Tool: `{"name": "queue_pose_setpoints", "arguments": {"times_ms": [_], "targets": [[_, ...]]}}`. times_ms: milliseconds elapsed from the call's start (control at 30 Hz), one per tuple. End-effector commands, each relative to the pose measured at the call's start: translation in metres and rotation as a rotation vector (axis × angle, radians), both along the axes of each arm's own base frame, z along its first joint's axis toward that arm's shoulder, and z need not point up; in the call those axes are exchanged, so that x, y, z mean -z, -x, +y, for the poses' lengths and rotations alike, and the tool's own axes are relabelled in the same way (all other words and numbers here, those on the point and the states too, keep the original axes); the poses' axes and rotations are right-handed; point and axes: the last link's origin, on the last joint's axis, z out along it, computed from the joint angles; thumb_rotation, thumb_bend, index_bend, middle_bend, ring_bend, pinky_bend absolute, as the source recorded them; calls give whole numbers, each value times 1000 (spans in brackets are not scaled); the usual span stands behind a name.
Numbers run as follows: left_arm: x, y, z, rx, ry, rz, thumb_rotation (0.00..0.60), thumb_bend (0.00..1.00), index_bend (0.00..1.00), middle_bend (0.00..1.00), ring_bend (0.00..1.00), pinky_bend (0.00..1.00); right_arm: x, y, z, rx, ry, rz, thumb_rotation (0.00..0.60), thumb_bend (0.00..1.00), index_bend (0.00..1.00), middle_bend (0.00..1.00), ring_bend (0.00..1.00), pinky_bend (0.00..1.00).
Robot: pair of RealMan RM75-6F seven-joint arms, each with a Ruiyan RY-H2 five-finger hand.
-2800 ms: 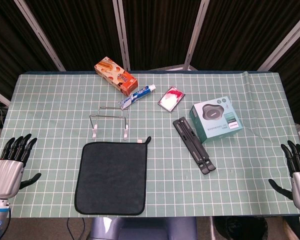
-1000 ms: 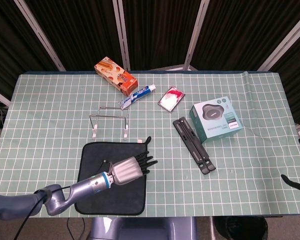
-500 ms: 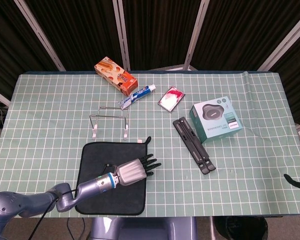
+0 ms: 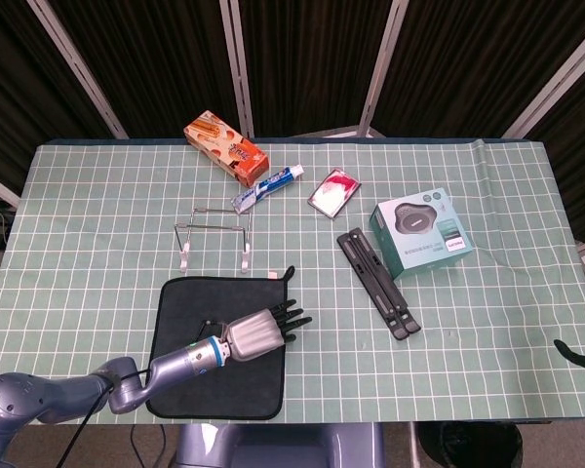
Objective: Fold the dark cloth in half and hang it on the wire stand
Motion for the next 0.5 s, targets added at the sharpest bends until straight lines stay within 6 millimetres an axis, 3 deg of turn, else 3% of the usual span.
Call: {"name": "queue_pose_setpoints", "arguments": {"times_ms": [33,300,500], "targets": [[-1,1,1,0,-8,2,600,458,390,0,0,0,0,0,0,0,-1,0,600,0,0,0,0,0],[-3,2,1,-7,-11,-8,600,457,507,0,0,0,1,-2,1,-5,-2,3,600,0,0,0,0,0],[-3,3,0,-5,-16,-14,600,458,522,0,0,0,1,-3,2,-8,1,4,600,0,0,0,0,0]]}}
